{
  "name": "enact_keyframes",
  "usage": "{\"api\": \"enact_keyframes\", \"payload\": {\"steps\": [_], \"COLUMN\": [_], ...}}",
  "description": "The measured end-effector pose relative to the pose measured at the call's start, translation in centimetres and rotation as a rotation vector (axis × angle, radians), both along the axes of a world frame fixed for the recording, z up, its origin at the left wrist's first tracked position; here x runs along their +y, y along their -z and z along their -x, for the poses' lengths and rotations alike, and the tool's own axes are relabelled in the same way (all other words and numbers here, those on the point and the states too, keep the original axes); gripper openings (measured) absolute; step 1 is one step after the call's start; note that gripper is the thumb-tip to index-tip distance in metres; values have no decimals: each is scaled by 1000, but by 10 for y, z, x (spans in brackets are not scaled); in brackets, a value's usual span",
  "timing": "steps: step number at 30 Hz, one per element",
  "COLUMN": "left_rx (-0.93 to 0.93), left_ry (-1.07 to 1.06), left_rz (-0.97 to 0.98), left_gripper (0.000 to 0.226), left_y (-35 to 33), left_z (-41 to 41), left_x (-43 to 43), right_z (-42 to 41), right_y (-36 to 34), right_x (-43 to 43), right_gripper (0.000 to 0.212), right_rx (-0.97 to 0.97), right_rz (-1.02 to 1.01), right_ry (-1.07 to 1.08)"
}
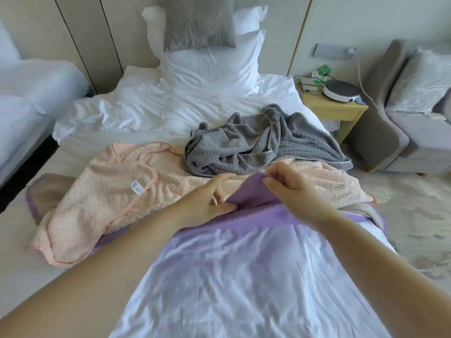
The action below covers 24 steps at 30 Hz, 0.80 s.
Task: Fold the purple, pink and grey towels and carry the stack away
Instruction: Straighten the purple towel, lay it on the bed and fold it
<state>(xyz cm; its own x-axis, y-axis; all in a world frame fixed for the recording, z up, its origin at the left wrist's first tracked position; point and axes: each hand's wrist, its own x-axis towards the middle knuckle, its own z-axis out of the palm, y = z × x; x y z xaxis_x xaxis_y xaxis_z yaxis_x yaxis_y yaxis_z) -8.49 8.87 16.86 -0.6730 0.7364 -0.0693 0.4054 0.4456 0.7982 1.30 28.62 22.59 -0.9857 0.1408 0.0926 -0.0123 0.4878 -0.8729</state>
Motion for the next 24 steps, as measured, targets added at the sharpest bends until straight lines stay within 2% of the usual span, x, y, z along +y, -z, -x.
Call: {"api": "enact_keyframes", "payload": {"steps": [1, 4, 5, 9, 11, 14, 19, 22, 24], "left_rx": [25, 102, 106, 184, 265, 324, 322, 321, 258], "left_ry": [44, 82, 55, -87, -71, -86, -323, -503, -626], "left_rz": [-11, -93, -151, -383, -427, -541, -720, -687, -626], "left_gripper": [45, 13, 8, 29, 33, 33, 22, 20, 21], "left_y": [-26, -106, -133, -232, -270, -319, -367, -367, -361], "left_z": [-7, -31, -37, -62, -75, -98, -111, -105, -100], "left_x": [4, 17, 17, -4, -16, -36, -94, -126, -135], "right_z": [-6, -20, -26, -54, -67, -76, -90, -100, -105], "right_y": [-24, -94, -116, -172, -174, -165, -154, -171, -193], "right_x": [-2, -14, -17, -17, -16, -17, 6, 16, 7], "right_gripper": [10, 13, 12, 18, 28, 33, 28, 34, 37], "right_rx": [10, 94, 133, 235, 219, 194, 122, 142, 157], "right_rz": [-2, -1, -3, -114, -236, -277, -282, -171, -163], "right_ry": [-32, -83, -79, -64, -59, -62, 96, 208, 182]}}
